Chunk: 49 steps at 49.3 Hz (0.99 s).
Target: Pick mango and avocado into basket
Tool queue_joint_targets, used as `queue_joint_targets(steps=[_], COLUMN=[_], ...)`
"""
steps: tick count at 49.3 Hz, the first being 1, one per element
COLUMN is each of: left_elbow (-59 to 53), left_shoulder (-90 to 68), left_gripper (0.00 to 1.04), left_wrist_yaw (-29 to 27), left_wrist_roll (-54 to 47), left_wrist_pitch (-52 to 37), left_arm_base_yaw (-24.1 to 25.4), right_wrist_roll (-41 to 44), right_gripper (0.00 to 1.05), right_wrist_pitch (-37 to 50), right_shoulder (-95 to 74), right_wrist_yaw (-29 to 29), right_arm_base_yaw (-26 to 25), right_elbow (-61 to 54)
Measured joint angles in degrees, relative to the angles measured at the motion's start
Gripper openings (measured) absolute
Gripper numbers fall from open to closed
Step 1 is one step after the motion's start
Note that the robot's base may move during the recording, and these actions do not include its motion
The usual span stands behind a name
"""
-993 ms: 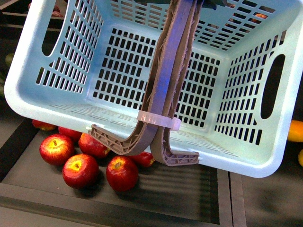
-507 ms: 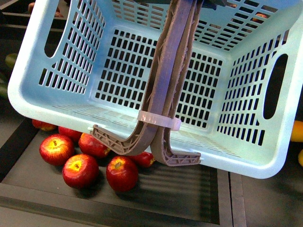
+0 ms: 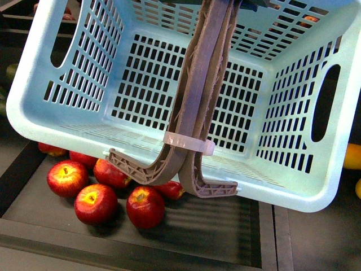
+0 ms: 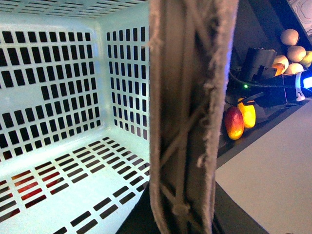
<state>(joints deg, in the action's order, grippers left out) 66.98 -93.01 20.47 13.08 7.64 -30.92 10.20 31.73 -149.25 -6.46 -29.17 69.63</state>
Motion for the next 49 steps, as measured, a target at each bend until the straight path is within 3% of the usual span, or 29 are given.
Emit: queue_joint_targets(steps=[19, 35, 49], left_elbow=[0.0, 0.0, 0.0], left_shoulder=[0.0, 0.0, 0.0], left_gripper=[0.08, 0.08, 0.08], left_wrist_yaw=[0.04, 0.04, 0.04], left_wrist_roll=[0.0, 0.0, 0.0], left_wrist_pitch=[0.0, 0.0, 0.0], left_arm_base_yaw=[0.0, 0.0, 0.0], right_wrist_roll=[-7.3, -21.97, -24.87], right_gripper=[0.97, 0.97, 0.97], right_wrist_pitch=[-1.97, -3.21, -0.02], right_shoulder=[-1.11, -1.14, 0.28], right_wrist_yaw=[1.11, 8.66, 14.32], right_arm_base_yaw=[0.22, 0.96, 2.29], right_elbow=[-1.2, -3.54, -5.95])
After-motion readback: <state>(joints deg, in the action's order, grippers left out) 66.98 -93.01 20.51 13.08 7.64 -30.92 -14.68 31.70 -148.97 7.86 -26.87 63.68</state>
